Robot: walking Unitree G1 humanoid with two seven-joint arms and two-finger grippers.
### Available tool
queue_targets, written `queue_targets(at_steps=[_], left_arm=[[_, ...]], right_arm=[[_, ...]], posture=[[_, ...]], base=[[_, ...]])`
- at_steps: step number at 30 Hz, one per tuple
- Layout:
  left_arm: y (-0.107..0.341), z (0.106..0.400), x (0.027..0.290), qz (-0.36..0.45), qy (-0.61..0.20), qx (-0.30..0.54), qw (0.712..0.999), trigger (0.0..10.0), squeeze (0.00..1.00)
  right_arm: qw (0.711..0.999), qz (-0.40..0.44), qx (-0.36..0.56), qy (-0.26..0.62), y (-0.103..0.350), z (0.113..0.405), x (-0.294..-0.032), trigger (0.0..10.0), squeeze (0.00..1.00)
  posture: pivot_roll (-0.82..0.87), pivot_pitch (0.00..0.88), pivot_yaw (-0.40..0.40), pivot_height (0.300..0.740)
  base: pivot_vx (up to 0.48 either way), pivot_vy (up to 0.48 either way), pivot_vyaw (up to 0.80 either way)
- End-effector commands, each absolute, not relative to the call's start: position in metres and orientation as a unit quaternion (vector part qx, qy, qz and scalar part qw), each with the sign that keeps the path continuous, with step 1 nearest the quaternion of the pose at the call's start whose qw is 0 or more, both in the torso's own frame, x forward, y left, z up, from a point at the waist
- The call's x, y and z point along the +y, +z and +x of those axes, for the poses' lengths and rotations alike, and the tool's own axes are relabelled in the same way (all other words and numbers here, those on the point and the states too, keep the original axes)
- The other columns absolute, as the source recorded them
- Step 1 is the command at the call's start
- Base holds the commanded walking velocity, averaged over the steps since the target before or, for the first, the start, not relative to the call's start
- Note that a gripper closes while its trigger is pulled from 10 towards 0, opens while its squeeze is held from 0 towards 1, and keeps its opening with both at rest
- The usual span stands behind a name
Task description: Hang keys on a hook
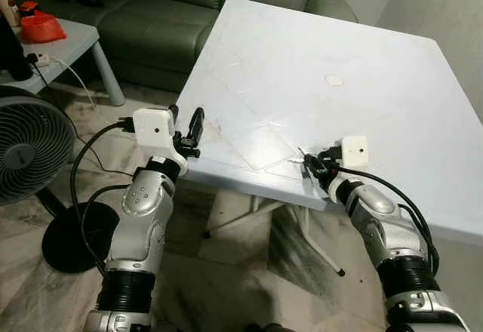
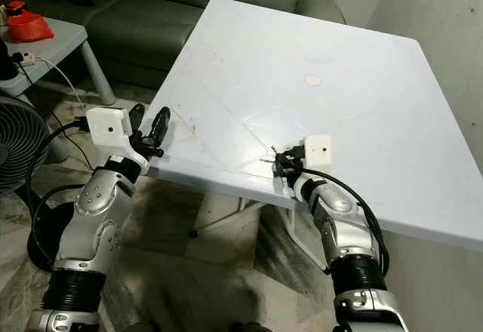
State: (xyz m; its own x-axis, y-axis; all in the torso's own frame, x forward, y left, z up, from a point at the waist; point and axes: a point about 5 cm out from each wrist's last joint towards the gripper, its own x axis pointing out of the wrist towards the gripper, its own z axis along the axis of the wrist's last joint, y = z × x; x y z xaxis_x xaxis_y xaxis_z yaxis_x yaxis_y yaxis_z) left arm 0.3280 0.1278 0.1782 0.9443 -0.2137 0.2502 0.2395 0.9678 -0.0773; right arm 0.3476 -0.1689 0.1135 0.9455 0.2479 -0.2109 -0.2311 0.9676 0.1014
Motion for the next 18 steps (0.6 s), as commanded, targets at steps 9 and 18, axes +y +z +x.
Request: queue_targets(at_steps=[9,18], left_arm=[[0.180,0.326,0.124,-0.054,-0.124,-0.122,0.983,10.0,0.00],[0.180,0.326,0.126,-0.055,-0.121,-0.123,0.983,10.0,0.00]], right_arm=[[0.986,0.051,0.120,0.109,0.110,0.344,-0.165,10.0,0.00],[0.986,0.053,0.121,0.105,0.111,0.345,-0.159,10.0,0.00]], posture=[[0.02,0.131,-0.085,0.740],[0.02,0.131,-0.091,0.740]], base=[[0.000,0.000,0.00],[0.000,0.000,0.00]])
